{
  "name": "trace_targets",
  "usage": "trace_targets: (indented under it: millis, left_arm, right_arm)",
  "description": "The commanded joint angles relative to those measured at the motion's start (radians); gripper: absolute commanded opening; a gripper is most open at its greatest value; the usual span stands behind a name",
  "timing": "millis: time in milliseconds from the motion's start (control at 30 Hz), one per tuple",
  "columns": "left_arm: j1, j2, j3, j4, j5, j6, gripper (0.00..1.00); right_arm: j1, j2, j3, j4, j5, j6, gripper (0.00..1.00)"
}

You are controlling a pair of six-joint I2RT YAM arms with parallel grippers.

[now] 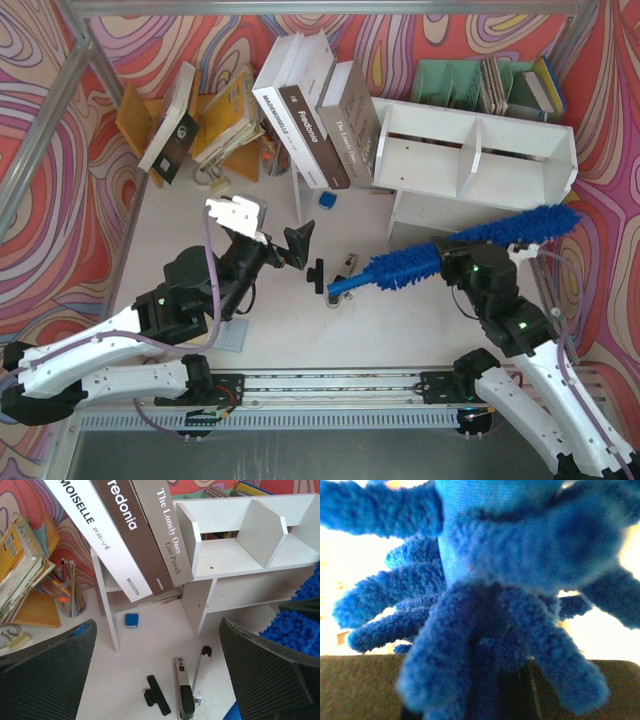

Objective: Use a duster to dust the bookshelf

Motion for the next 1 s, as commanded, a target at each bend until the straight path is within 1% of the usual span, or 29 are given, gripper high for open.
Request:
trace_targets:
  millis: [0,267,467,633,733,833,967]
  left_arm:
    - [0.002,0.001,-0.030,0.032,-0.058,0.009,0.98]
    - [0.003,-0.001,-0.066,0.053,-0.097,0.028,0.98]
    - [0.005,0.001,-0.083,0.073,-0.113,0.034,0.98]
    - [0.012,0.011,-0.092,0.079,-0.123,0.034,0.98]
    - [0.016,0.018,-0.095,0.080,-0.126,0.028,0.98]
    - [0.020,0.024,-0.095,0.076,-0.133,0.023,0.98]
    - [0.026,0.024,-0.097,0.073,-0.151,0.017,0.98]
  right_arm:
    - [-0.002,-0.019,-0.101,0.003,-0.057,0.122,0.07]
    - [-0.002,-0.043,-0.244,-0.008,-0.069,0.173,0.07]
    - [-0.002,-0.004,-0.336,0.035,-0.108,0.186,0.06]
    - [-0.002,0.055,-0.416,0.108,-0.151,0.205,0.11]
    - [-0.002,0.081,-0.436,0.144,-0.160,0.211,0.16]
    - [-0.002,0.088,-0.427,0.139,-0.149,0.202,0.22]
    - [-0.002,0.078,-0.407,0.101,-0.135,0.194,0.38]
